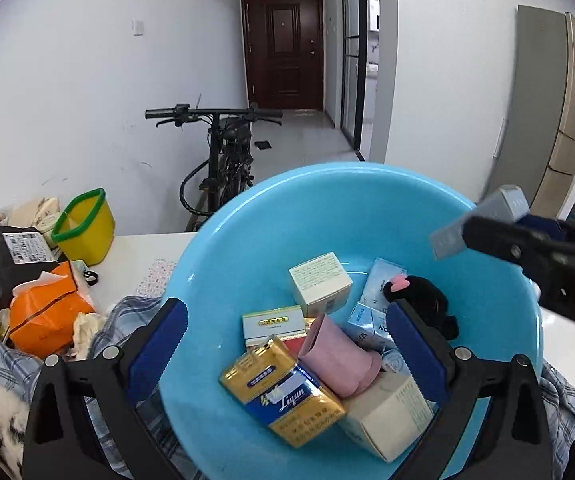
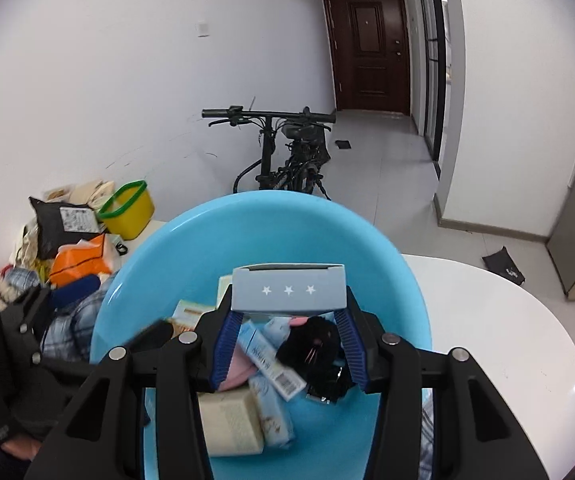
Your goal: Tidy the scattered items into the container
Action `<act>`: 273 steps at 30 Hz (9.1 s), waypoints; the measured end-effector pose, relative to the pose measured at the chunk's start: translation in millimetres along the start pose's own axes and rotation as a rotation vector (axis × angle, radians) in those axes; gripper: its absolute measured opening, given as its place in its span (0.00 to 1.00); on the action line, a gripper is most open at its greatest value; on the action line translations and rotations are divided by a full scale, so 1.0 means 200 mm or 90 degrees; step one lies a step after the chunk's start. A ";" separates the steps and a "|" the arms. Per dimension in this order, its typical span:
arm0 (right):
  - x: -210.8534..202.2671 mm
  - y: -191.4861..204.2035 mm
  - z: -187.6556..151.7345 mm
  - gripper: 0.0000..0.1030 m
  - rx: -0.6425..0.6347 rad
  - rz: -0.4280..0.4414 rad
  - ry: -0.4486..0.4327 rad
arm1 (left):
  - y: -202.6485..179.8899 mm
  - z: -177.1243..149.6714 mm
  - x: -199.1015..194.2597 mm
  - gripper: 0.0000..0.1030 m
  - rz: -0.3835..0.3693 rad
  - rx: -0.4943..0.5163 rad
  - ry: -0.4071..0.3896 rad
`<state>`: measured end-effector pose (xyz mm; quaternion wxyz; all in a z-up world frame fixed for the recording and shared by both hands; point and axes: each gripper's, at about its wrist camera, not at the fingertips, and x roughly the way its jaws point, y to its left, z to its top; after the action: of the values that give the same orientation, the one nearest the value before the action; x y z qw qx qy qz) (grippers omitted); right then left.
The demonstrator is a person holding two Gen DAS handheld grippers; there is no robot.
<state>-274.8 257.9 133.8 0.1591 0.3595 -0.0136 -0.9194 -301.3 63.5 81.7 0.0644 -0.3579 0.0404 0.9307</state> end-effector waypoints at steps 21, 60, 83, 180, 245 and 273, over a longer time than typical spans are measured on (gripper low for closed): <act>-0.02 -0.03 -0.11 0.80 -0.001 -0.006 0.015 | -0.02 -0.13 0.01 0.98 0.027 0.063 0.019; -0.81 0.00 -1.04 0.88 0.077 -0.019 -0.019 | 0.10 -0.92 -0.75 0.99 -0.007 -0.023 -0.051; -0.75 0.21 -1.28 0.94 -0.053 0.067 0.033 | -0.01 -1.09 -0.80 0.99 -0.126 0.049 -0.001; -0.58 0.38 -1.39 0.18 -0.231 0.215 0.065 | -0.14 -1.26 -0.61 0.23 -0.217 0.178 0.231; -0.20 0.38 -1.28 0.43 -0.223 0.362 0.200 | -0.05 -1.24 -0.50 0.33 -0.205 0.224 0.275; -0.23 0.52 -1.37 0.32 -0.164 0.501 0.285 | -0.03 -1.26 -0.49 0.33 -0.209 0.226 0.268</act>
<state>-32.2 197.4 -24.3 0.5379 0.4938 0.0004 -0.6833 -61.1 29.6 -38.9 0.2651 -0.5274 0.1565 0.7919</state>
